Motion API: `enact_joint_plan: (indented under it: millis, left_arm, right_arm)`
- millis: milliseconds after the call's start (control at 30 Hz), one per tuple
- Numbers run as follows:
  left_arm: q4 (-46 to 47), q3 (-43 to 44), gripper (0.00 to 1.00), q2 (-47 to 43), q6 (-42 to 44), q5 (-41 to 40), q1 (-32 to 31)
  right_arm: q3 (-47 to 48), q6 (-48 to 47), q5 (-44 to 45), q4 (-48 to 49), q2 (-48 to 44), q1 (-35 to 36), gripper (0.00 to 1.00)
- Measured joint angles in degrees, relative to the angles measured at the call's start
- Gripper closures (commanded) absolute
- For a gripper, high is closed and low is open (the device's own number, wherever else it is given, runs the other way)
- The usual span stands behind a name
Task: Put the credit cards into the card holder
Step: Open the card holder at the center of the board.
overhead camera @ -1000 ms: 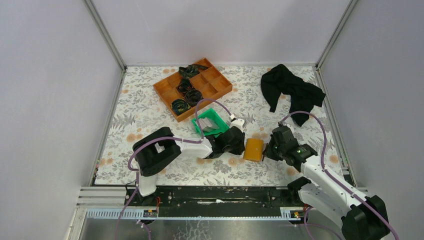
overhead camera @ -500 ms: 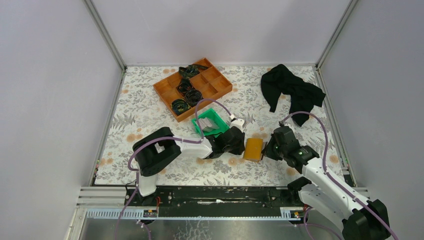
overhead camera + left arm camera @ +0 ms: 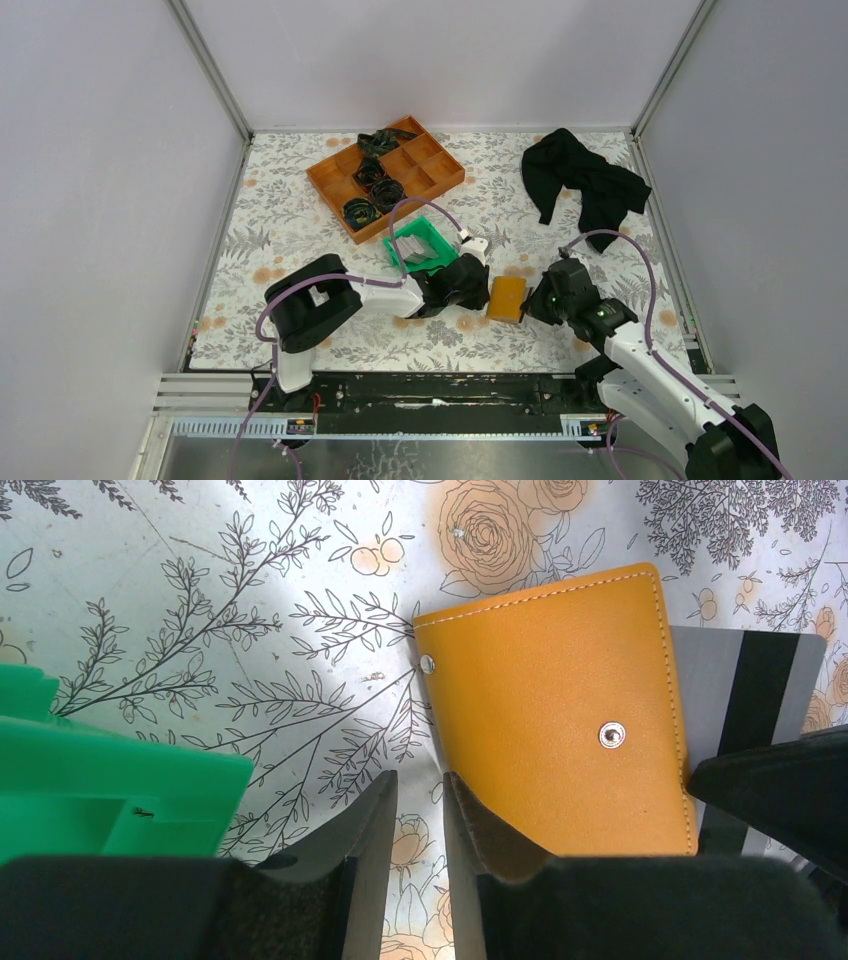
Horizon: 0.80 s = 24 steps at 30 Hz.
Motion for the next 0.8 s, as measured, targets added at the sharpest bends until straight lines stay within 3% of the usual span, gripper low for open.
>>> enact_joint_plan:
  millis: [800]
  left_arm:
    - [4.57,-3.98,0.69,-1.53,-0.13,0.31,0.02]
  right_arm:
    - [-0.26,1.31,-5.01,8.94,0.46,-0.02,1.0]
